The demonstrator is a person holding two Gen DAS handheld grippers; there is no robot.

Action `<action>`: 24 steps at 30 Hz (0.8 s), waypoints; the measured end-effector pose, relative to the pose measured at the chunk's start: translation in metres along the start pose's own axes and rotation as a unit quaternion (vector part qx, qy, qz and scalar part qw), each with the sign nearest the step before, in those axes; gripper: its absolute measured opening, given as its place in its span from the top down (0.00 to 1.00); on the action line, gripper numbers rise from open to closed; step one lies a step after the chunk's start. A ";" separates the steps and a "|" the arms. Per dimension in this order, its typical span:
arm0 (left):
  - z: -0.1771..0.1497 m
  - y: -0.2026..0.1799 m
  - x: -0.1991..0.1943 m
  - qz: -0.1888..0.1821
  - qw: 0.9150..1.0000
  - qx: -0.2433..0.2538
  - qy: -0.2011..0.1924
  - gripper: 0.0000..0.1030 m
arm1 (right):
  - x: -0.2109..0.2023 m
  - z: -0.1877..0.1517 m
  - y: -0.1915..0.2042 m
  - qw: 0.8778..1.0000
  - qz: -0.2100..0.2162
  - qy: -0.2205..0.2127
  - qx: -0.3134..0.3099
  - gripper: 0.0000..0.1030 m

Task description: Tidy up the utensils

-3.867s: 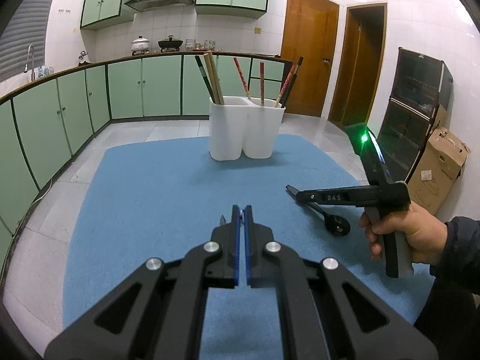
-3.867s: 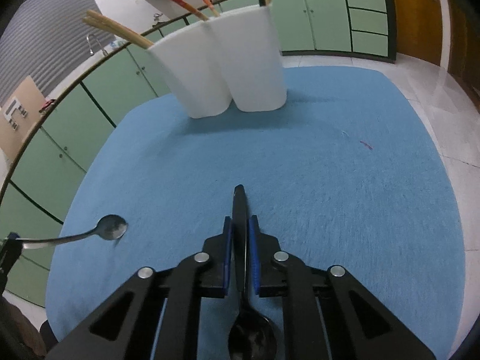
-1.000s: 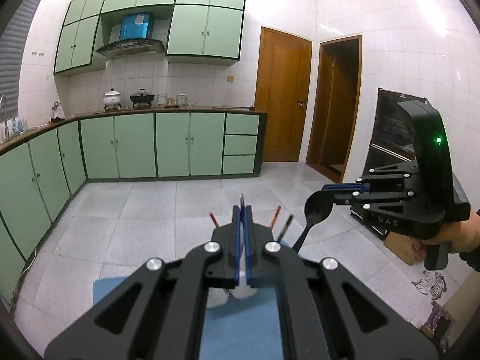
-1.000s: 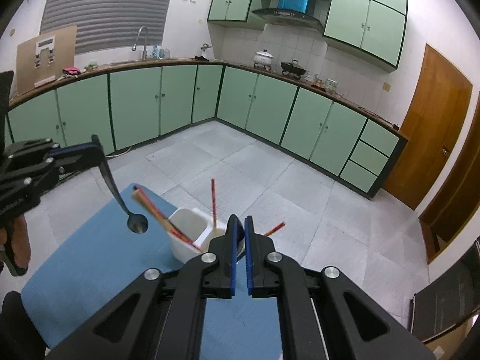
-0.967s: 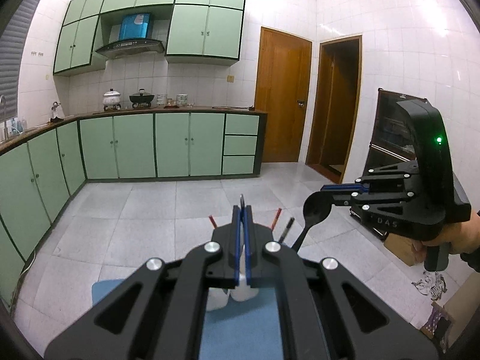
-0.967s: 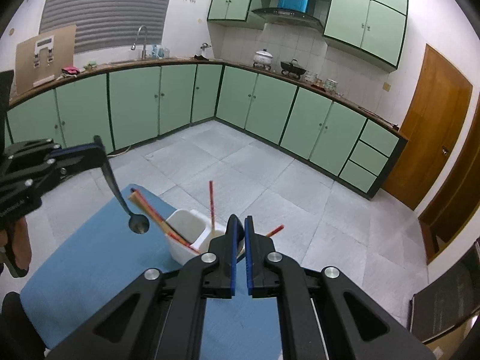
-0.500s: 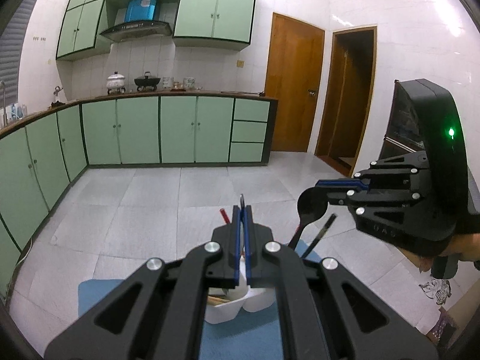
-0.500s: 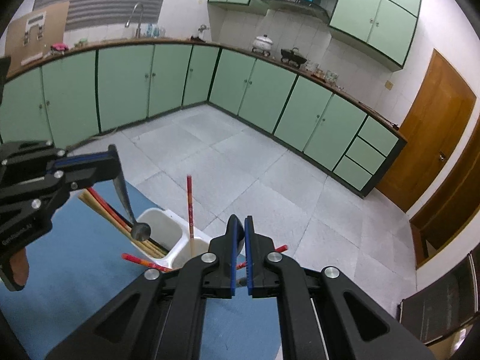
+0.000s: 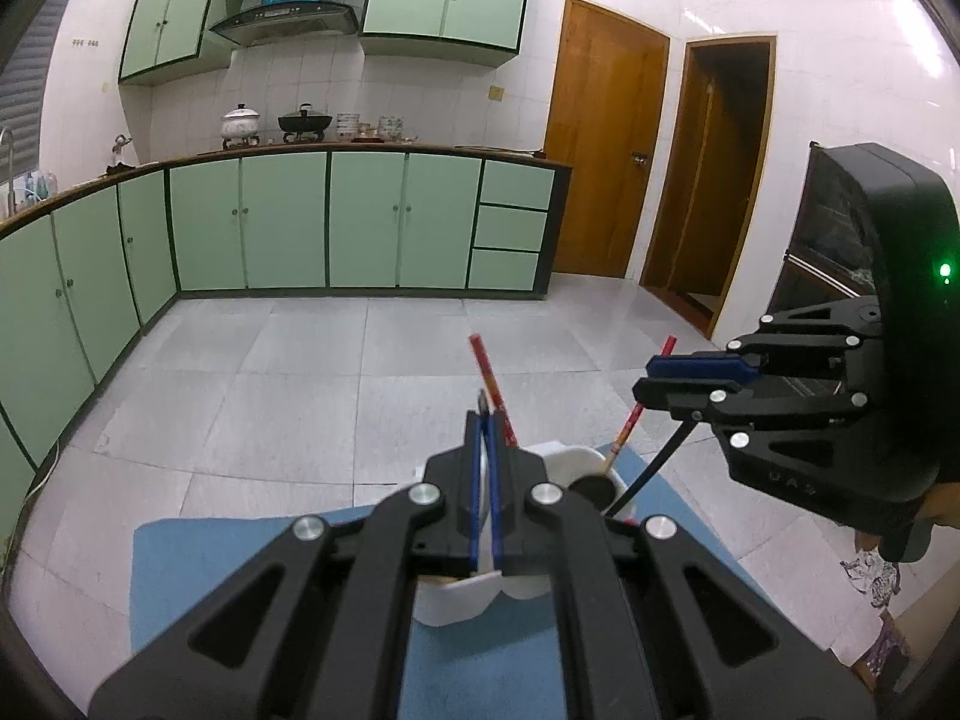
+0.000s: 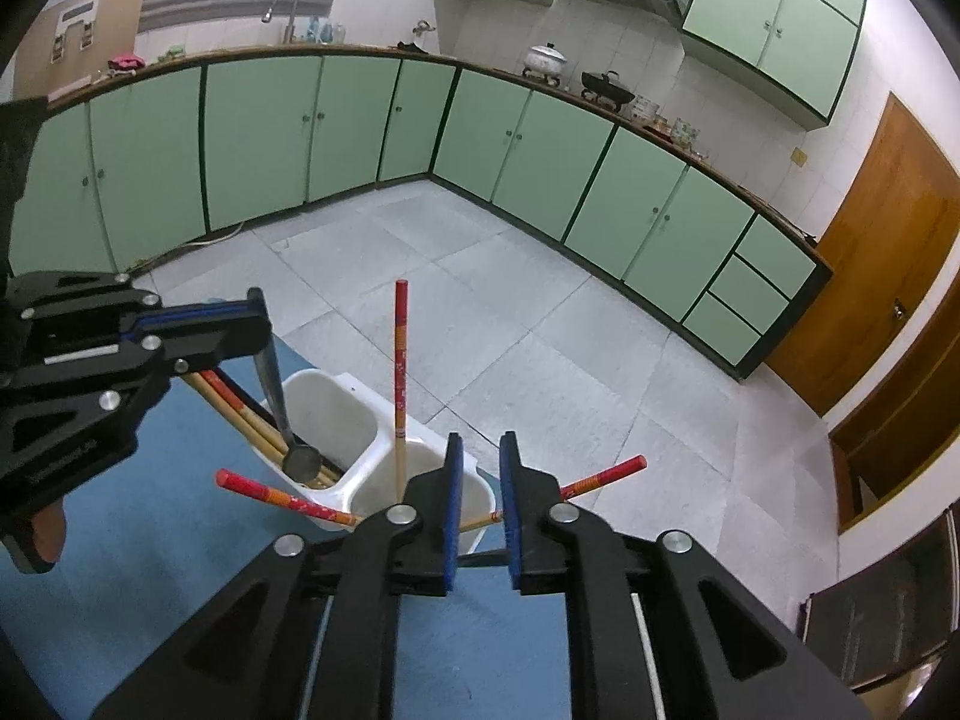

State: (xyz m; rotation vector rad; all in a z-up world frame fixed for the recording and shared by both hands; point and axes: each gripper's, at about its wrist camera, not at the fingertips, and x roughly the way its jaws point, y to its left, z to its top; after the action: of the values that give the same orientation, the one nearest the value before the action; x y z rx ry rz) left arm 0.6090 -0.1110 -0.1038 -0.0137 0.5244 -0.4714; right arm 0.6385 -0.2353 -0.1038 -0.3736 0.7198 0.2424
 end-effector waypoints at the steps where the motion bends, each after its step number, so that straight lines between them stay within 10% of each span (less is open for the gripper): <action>1: 0.000 0.001 -0.001 0.001 1.000 -0.001 0.001 0.98 | -0.002 0.000 0.000 1.000 0.001 -0.002 0.002 0.85; 6: 0.005 0.003 -0.015 0.007 1.000 -0.004 -0.008 0.97 | -0.026 -0.002 -0.006 0.999 0.011 -0.024 0.026 0.85; 9: 0.005 0.000 -0.036 0.014 1.000 -0.002 -0.015 0.70 | -0.061 -0.014 -0.013 0.995 0.037 -0.057 0.068 0.82; 13: -0.006 -0.015 -0.093 0.058 0.997 0.010 -0.048 0.32 | -0.114 -0.046 -0.009 0.985 0.071 -0.107 0.119 0.65; 24: -0.072 -0.074 -0.227 0.119 0.993 0.019 -0.015 0.07 | -0.257 -0.172 0.059 0.956 0.087 -0.179 0.218 0.12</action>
State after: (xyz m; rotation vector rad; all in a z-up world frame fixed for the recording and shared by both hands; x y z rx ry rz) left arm 0.3690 -0.0701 -0.0478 0.0772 0.4810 -0.2480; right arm 0.3293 -0.2753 -0.0628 0.1552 0.4293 0.3000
